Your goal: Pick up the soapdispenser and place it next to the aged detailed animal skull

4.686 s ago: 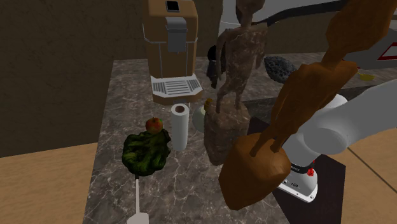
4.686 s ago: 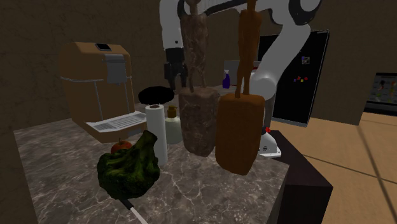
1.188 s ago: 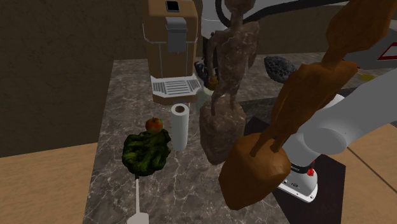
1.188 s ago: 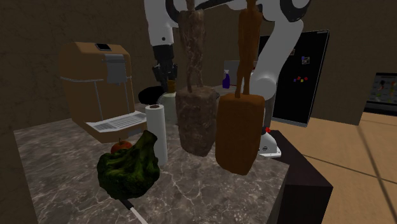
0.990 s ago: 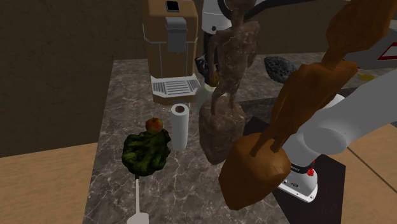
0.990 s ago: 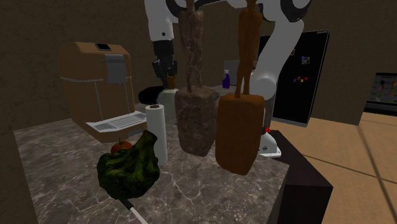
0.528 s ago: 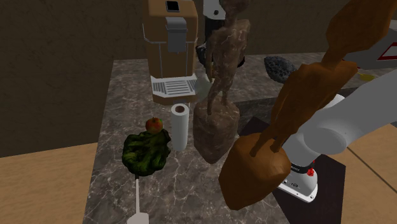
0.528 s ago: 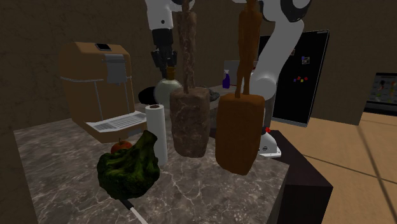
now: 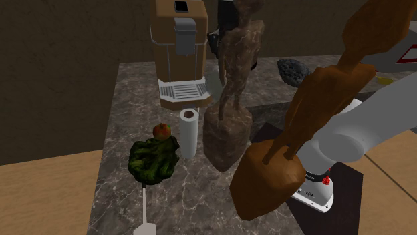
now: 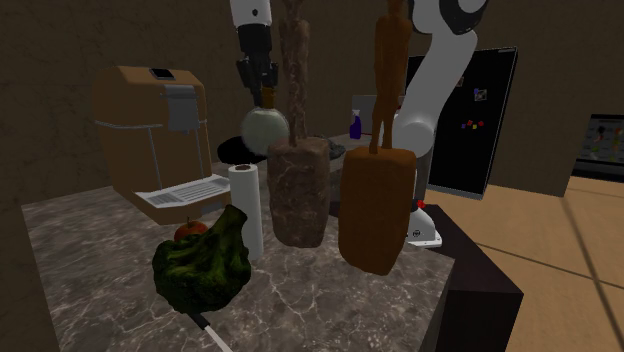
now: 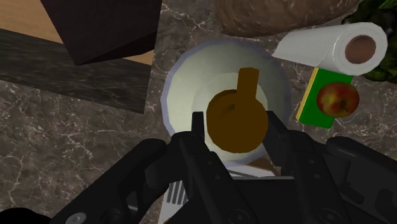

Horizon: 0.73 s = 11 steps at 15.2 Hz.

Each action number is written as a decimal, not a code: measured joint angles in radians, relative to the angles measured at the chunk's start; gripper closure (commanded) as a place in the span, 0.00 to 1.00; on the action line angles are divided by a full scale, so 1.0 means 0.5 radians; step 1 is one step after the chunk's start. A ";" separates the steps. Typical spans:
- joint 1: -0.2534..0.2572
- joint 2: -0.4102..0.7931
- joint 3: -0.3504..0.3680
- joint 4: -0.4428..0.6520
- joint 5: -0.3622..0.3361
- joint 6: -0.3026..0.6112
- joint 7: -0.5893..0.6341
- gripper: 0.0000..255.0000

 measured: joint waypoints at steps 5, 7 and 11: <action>-0.004 0.027 -0.005 0.152 -0.007 -0.125 0.002 1.00; -0.011 0.039 -0.017 0.192 -0.016 -0.153 -0.014 1.00; -0.069 0.075 -0.131 0.226 -0.078 -0.157 -0.173 1.00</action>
